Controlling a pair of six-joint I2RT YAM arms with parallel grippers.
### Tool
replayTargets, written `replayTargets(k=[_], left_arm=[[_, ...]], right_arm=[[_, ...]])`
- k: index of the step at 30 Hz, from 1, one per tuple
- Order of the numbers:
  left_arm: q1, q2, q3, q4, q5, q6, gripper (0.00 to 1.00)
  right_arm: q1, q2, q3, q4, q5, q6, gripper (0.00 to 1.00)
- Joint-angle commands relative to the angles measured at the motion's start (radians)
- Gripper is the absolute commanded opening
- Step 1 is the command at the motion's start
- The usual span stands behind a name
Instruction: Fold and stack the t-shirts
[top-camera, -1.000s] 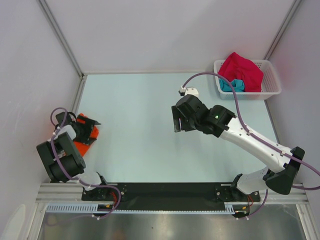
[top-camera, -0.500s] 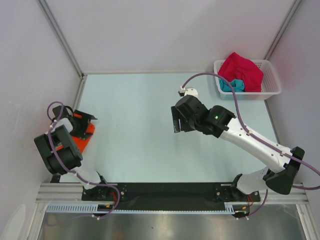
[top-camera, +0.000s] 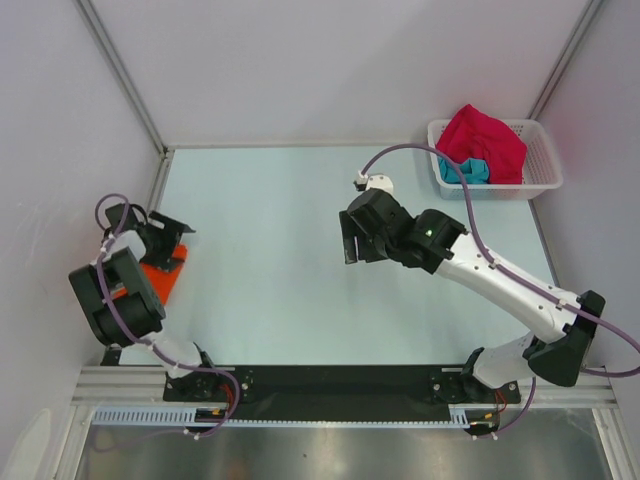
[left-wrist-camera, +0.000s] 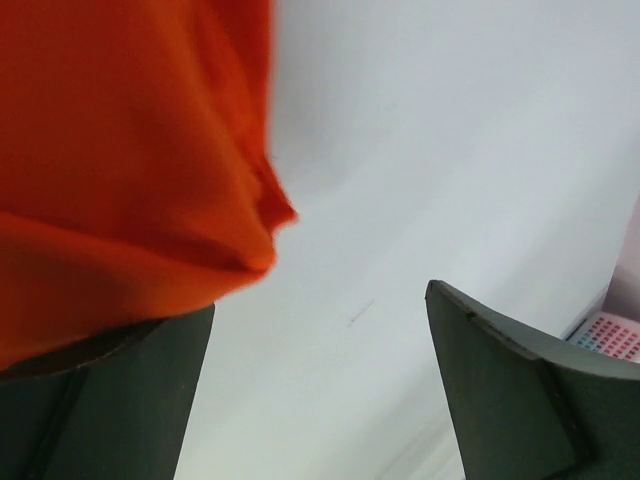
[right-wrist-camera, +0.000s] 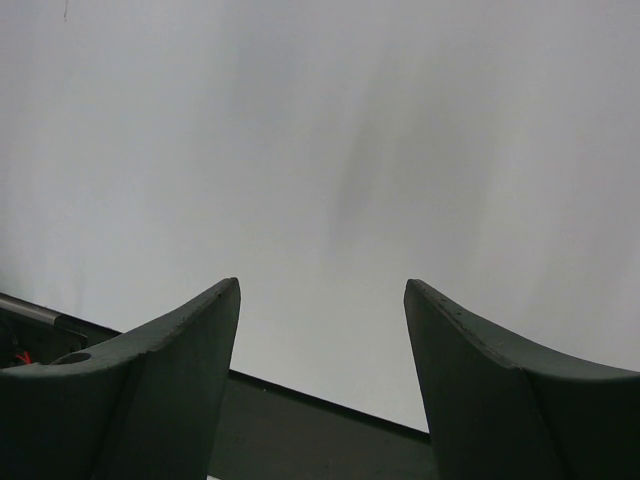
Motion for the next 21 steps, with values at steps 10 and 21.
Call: replayTargets(k=[10,21], left_arm=[[-0.394,-0.342,0.283,0.026,0.376,0.407,1.0],[-0.827,-0.583,0.259,-0.059,0.151,0.587,1.0]], right_arm=[[0.018,0.053,-0.045,0.113,-0.017,-0.004,0.73],[0.023,0.036,-0.14,0.3,-0.098,0.048,0.74]])
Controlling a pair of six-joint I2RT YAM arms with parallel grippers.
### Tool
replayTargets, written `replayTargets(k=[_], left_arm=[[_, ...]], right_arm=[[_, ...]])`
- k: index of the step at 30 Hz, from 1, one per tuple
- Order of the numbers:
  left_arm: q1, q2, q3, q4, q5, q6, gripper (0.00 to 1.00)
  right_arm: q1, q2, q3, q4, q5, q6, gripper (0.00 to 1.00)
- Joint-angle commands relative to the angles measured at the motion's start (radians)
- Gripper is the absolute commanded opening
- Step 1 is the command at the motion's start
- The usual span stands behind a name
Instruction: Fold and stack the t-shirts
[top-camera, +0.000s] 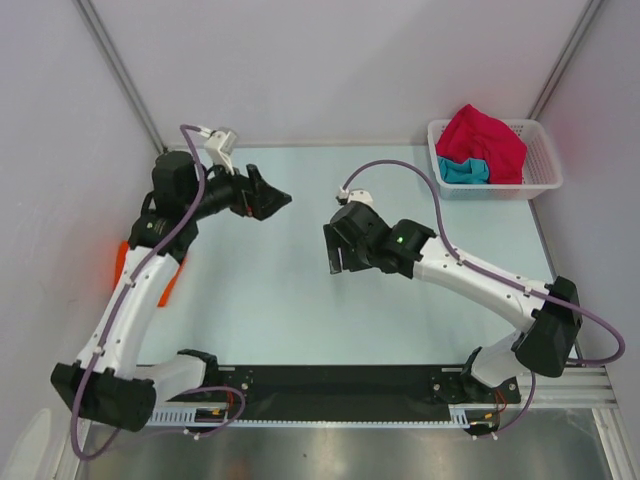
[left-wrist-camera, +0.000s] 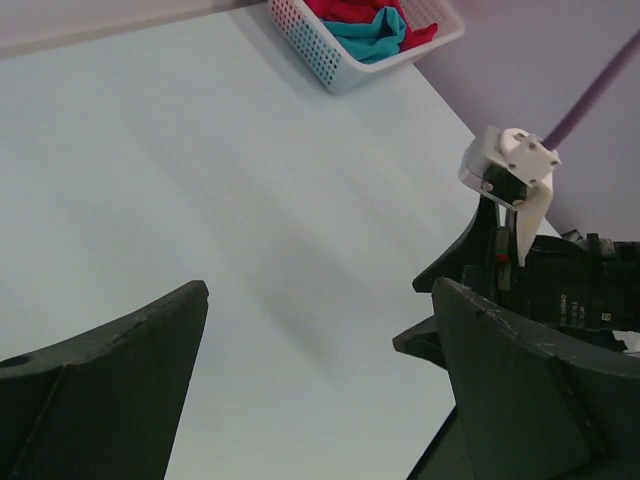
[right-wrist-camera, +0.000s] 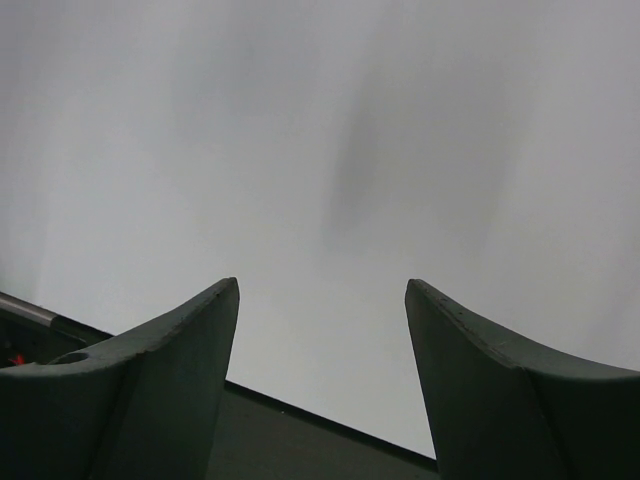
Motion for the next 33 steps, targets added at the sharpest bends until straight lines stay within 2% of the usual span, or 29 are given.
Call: replayTargets(k=[1,2,6,7,10,14,17,20,24,33], left_arm=[[-0.142,-0.078,0.003,-0.035,-0.212,0.123,1.0],[-0.205,-0.072,0.014,-0.058,-0.24,0.132,0.99],[-0.319,-0.032,0.048,-0.135,-0.335,0.188,1.0],[-0.345,-0.023,0.046,-0.167,-0.419,0.214,1.0],[-0.449,-0.006,0.013,-0.198,-0.516,0.218,1.0],[-0.466,-0.056,-0.081,-0.169,-0.536,0.167,1.0],[-0.466,-0.153,-0.19,-0.112,-0.534,0.138,1.0],[-0.466,-0.261,-0.225,-0.092,-0.557,0.126,1.0],[-0.466,-0.32,-0.244,-0.094,-0.591,0.127,1.0],[-0.466,-0.374,-0.276,-0.077,-0.639,0.133,1.0]], right_arm=[[0.019,-0.058,-0.02,0.145,-0.035,0.046,0.73],[0.024,-0.072,-0.026,0.174,-0.037,0.053,0.73],[0.045,-0.102,-0.05,0.215,-0.041,0.085,0.74],[0.047,-0.105,-0.049,0.212,-0.037,0.088,0.75],[0.051,-0.125,-0.037,0.198,0.006,0.088,0.76],[0.057,-0.147,-0.014,0.143,0.13,0.102,0.8],[0.062,-0.164,-0.009,0.084,0.231,0.135,0.83],[0.064,-0.196,-0.055,0.096,0.285,0.166,0.83],[0.062,-0.21,-0.086,0.147,0.309,0.165,0.83],[0.061,-0.142,-0.061,0.132,0.296,0.171,0.82]])
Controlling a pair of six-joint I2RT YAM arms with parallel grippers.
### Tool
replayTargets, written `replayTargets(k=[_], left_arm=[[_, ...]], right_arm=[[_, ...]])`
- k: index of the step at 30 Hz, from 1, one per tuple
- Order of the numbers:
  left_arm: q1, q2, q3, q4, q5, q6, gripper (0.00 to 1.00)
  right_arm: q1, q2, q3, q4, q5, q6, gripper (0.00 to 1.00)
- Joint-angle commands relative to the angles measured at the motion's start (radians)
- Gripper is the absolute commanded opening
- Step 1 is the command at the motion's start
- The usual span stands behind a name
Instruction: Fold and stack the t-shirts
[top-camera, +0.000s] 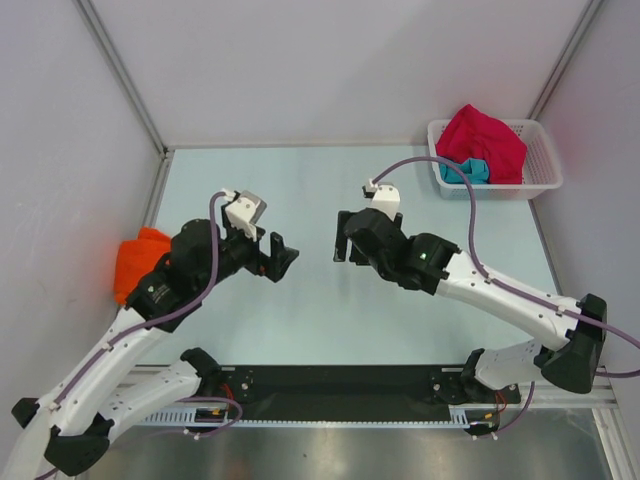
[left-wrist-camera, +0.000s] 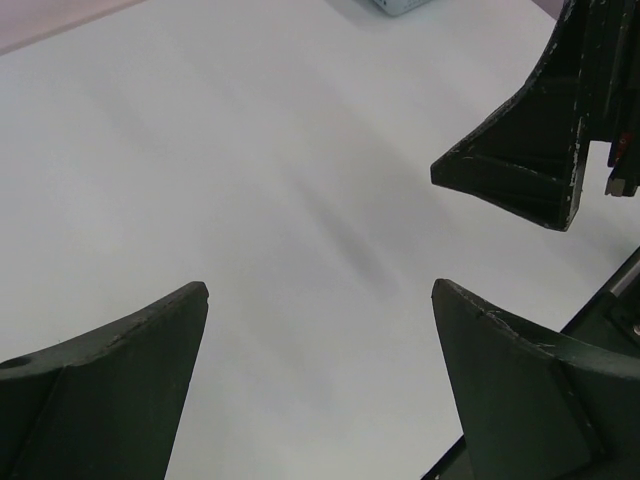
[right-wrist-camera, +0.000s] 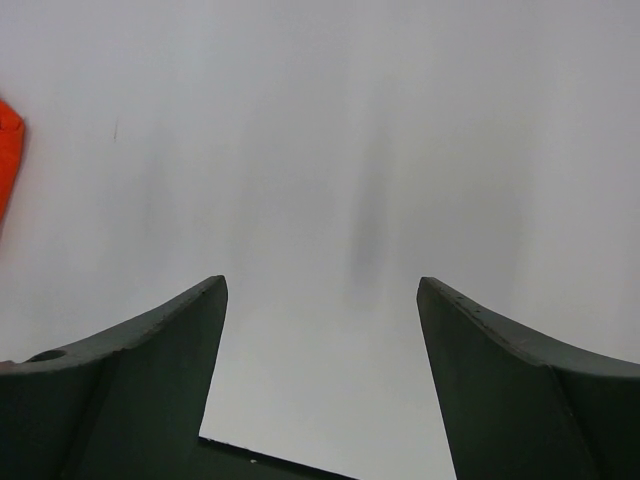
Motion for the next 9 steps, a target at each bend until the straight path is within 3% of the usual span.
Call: replayTargets(k=[1,9], left_arm=[[-0.006,-0.01,-0.018,0.033,-0.05,-0.01,1.0],[-0.006,-0.068,-0.058,0.102,-0.08,-0.034,1.0]], right_arm=[[0.004,0.019,0.02,0.019,0.031,0.019,0.82],[0.009,0.024,0.041,-0.061,0.11,0.035,0.8]])
